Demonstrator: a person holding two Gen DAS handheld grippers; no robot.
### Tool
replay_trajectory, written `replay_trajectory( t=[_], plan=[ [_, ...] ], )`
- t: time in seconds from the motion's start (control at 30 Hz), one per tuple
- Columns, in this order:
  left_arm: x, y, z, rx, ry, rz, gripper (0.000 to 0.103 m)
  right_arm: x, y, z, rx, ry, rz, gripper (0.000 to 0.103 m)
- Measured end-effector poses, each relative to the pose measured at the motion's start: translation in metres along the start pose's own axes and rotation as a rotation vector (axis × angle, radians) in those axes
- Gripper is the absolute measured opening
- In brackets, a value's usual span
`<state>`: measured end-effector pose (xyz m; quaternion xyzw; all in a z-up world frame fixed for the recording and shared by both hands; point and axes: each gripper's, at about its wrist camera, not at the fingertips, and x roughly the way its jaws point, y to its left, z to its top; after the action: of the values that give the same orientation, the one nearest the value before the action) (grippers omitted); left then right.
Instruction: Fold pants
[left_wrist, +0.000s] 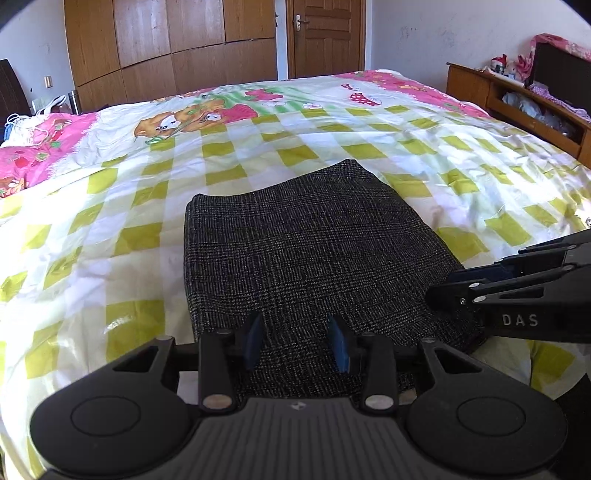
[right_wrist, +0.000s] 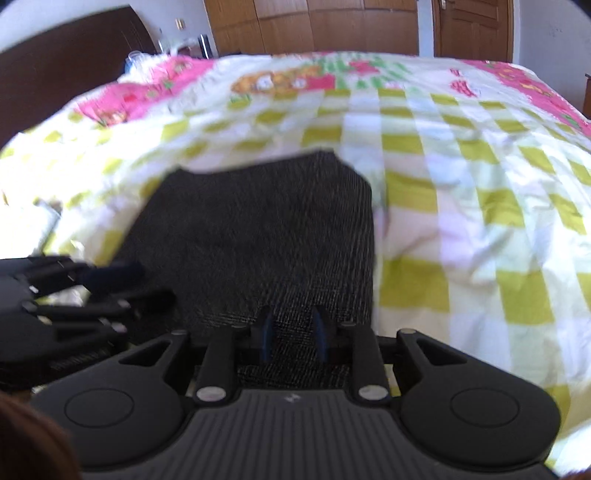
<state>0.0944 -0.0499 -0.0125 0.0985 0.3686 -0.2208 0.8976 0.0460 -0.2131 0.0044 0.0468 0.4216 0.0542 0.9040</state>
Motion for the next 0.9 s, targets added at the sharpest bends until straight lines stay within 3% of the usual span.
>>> replay_trajectory(
  t=[0.23, 0.33, 0.9],
  plan=[
    [-0.009, -0.009, -0.003, -0.001, 0.005, -0.004, 0.05, -0.023, 0.005, -0.001, 0.005, -0.064, -0.01, 0.025],
    [-0.013, -0.012, -0.006, 0.006, 0.008, 0.004, 0.051, -0.012, 0.003, -0.007, 0.019, -0.016, -0.022, 0.023],
    [-0.03, -0.016, -0.016, -0.069, -0.011, 0.013, 0.062, -0.028, 0.012, -0.018, 0.031, -0.076, -0.037, 0.025]
  ],
)
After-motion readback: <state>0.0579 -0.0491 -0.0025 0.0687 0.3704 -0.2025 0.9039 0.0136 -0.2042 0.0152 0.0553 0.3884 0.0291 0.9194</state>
